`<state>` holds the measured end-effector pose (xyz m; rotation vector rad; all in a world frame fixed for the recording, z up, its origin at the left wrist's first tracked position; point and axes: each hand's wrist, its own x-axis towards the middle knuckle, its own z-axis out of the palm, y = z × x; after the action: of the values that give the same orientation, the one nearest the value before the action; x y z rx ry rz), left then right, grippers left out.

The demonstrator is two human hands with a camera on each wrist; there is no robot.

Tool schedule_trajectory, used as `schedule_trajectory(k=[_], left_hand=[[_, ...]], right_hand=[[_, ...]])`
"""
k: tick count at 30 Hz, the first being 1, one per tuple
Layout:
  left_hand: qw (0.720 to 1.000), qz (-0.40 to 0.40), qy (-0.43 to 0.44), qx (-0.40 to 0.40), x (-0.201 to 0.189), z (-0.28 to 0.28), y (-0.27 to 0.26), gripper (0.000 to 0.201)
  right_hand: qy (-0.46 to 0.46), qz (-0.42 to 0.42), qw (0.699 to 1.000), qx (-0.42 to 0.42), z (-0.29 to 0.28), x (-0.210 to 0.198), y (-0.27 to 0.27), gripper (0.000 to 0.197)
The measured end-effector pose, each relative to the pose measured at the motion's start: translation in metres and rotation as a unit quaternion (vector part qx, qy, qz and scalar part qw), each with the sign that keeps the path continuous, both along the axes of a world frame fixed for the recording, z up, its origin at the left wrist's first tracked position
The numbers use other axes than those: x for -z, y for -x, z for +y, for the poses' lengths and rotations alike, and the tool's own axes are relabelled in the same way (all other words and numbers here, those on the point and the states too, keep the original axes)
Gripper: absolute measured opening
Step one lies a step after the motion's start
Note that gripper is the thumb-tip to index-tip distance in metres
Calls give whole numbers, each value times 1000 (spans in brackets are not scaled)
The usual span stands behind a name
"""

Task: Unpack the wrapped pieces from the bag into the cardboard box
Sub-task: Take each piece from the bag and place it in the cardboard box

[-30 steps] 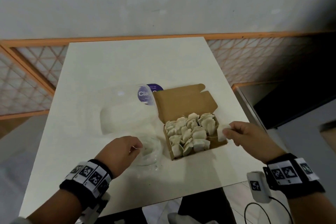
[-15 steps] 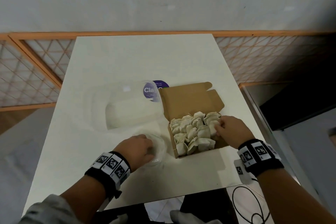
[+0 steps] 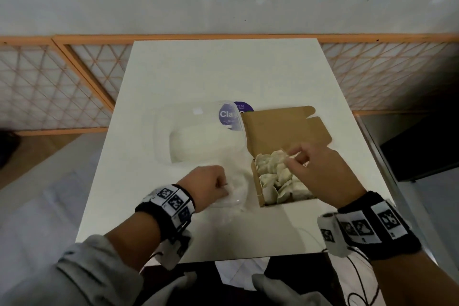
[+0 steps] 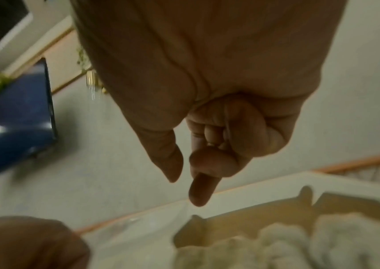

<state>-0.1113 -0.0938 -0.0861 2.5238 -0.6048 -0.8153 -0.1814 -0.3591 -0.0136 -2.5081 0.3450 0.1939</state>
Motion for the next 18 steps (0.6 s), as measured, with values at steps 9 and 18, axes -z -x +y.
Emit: schedule_trajectory(k=[9,18], left_hand=[[968,84,203,-122,-52,20,-1,34],[910,143,340,-187,-82,37,4,16]], right_hand=[[-201,50,972,-115,69,20,-7,43],[-375,13,926,-37,93,10,-10,17]])
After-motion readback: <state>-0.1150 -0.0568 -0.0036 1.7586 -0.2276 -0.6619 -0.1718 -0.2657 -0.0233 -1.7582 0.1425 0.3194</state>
